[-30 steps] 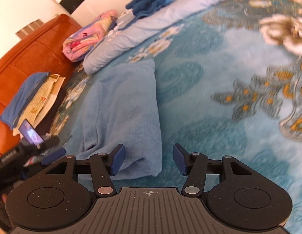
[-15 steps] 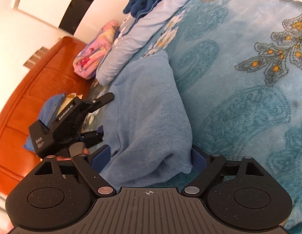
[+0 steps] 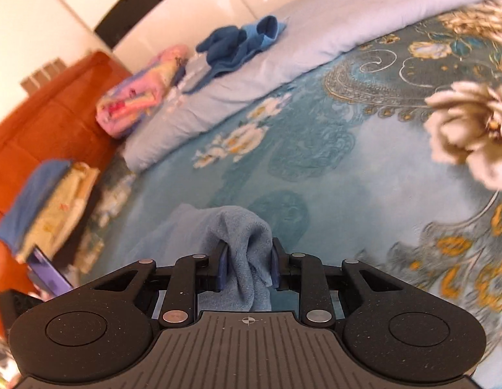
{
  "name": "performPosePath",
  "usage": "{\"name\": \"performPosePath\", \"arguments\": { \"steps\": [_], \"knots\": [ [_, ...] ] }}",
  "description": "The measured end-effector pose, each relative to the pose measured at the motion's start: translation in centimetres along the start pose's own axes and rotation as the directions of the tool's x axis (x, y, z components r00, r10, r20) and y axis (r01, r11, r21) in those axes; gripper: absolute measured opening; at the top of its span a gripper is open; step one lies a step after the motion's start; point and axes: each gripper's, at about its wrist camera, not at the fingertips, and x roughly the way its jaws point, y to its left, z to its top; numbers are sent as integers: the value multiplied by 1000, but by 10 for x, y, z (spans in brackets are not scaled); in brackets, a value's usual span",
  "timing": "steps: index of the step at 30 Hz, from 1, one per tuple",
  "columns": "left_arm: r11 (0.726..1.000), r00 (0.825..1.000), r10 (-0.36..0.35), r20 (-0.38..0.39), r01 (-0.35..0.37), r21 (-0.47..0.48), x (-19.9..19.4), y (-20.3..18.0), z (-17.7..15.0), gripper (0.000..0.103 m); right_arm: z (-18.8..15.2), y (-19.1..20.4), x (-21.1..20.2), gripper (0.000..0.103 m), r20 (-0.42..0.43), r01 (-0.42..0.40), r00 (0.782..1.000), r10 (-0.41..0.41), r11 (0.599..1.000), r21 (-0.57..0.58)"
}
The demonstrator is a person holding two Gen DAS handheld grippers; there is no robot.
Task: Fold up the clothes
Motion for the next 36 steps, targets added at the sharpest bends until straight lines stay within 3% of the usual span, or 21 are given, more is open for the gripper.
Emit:
{"name": "performPosePath", "arguments": {
  "steps": [2, 5, 6, 9, 10, 14, 20, 23, 25, 28, 31, 36],
  "knots": [
    [1000, 1000, 14, -3, -14, -6, 1, 1, 3, 20, -5, -2, 3, 25, -13, 11, 1000, -11, 1000, 0],
    [999, 999, 38, 17, -39, 35, -7, -4, 9, 39, -12, -6, -3, 34, 14, -7, 1000, 6, 1000, 24],
    [997, 998, 48, 29, -50, 57, -11, -7, 12, 55, -12, -7, -6, 43, 27, -13, 1000, 12, 999, 33],
    [996, 997, 46, 58, -50, 75, -13, -6, 24, 71, -17, -13, -16, 60, 62, -30, 998, 26, 997, 76],
    [996, 997, 46, 56, -50, 72, -11, -5, 29, 77, -21, -15, -19, 70, 73, -39, 997, 32, 994, 100],
    [993, 997, 80, -14, -78, 91, 16, -1, 41, 80, -44, -23, -10, 73, 64, -68, 996, 56, 976, 205],
    [997, 994, 42, -99, -35, 71, 43, 5, 42, 81, -67, -24, 3, 73, 69, -81, 996, 64, 953, 293],
    [998, 995, 21, -99, -15, 56, 46, 7, 39, 74, -65, -19, 12, 67, 51, -118, 993, 108, 944, 308],
    [999, 994, 17, -111, -12, 49, 48, 7, 36, 50, -64, -16, 17, 53, 53, -117, 993, 105, 944, 308],
    [999, 994, 19, -108, -14, 50, 45, 4, 30, 25, -60, -13, 16, 28, 50, -105, 994, 94, 951, 293],
    [993, 996, 40, -84, -30, 111, 36, -13, 25, 18, -52, -10, 7, 19, 43, -89, 996, 81, 969, 230],
    [965, 996, 23, -88, 1, 262, 30, -62, 8, 16, -30, -19, -28, 15, 58, -56, 997, 48, 988, 141]
  ]
}}
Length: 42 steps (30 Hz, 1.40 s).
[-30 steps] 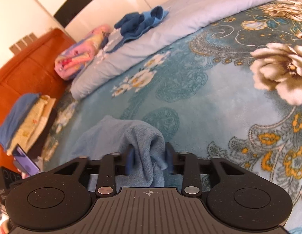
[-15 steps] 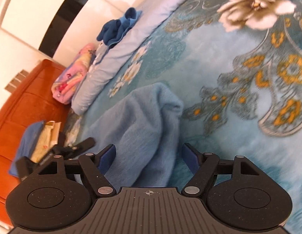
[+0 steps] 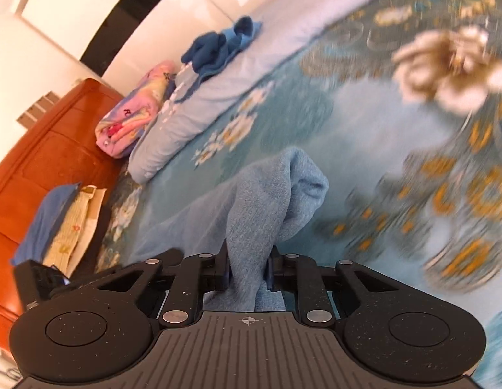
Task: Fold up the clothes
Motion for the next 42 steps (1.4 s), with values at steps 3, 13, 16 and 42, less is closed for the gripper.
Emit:
{"name": "performPosePath", "arguments": {
  "steps": [3, 13, 16, 42],
  "knots": [
    [997, 999, -51, 10, 50, 54, 3, -36, 2, 16, 17, -3, -30, 15, 20, 30, 999, -28, 997, -75],
    [925, 962, -274, -12, 267, 271, 55, -196, 38, 17, 89, -31, -172, 15, 188, 219, 966, -174, 942, -254],
    [881, 936, -351, -22, 338, 331, 77, -260, 51, 17, 122, -45, -221, 15, 243, 301, 941, -235, 909, -289],
    [769, 857, -486, -170, 512, 382, 306, -483, -3, 20, 292, -292, -330, 22, 216, 593, 804, -554, 776, -216]
  ]
}}
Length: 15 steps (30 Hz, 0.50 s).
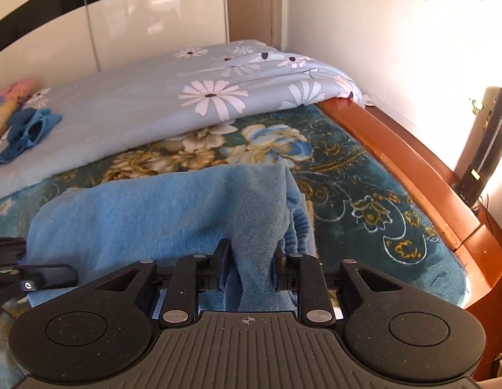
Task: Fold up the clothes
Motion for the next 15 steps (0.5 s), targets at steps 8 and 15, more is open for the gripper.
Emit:
{"name": "performPosePath", "arguments": {
  "steps": [8, 15],
  "knots": [
    [997, 997, 75, 18, -76, 26, -50, -4, 19, 45, 14, 12, -45, 49, 87, 89, 992, -91, 996, 19],
    [984, 983, 169, 68, -173, 52, -168, -6, 12, 82, 0, 80, -126, 93, 250, 142, 958, -144, 990, 25]
  ]
}}
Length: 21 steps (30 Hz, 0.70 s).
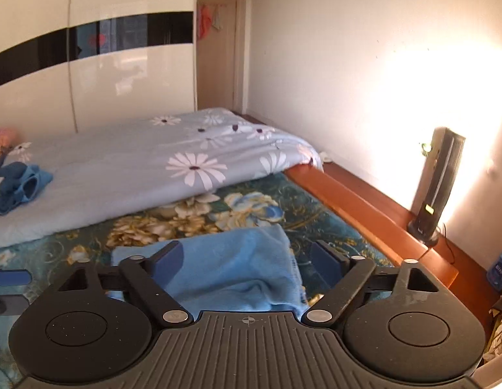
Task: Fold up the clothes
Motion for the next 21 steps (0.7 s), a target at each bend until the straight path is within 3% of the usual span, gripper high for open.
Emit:
{"name": "performPosePath", "arguments": {
  "steps": [3, 4, 6, 12, 17, 21],
  "knots": [
    [997, 997, 75, 29, -76, 32, -52, 10, -6, 90, -5, 49, -36, 96, 41, -66, 997, 69, 996, -67],
    [994, 994, 101, 38, -103, 40, -69, 14, -9, 91, -7, 67, -46, 103, 53, -84, 995, 89, 992, -90],
    [988, 988, 143, 59, -147, 55, -102, 21, -13, 94, -12, 103, -63, 103, 77, -111, 990, 122, 985, -130],
    [954, 951, 269, 150, -284, 91, -197, 37, -36, 101, -30, 212, -92, 103, 111, -185, 972, 208, 965, -184],
    [895, 894, 399, 203, -428, 127, -264, 57, -72, 101, -51, 297, -105, 103, 131, -261, 945, 298, 934, -244],
    [839, 822, 525, 221, -544, 30, -311, 86, -104, 101, -74, 361, -104, 103, 92, -340, 922, 376, 899, -276]
  ]
}}
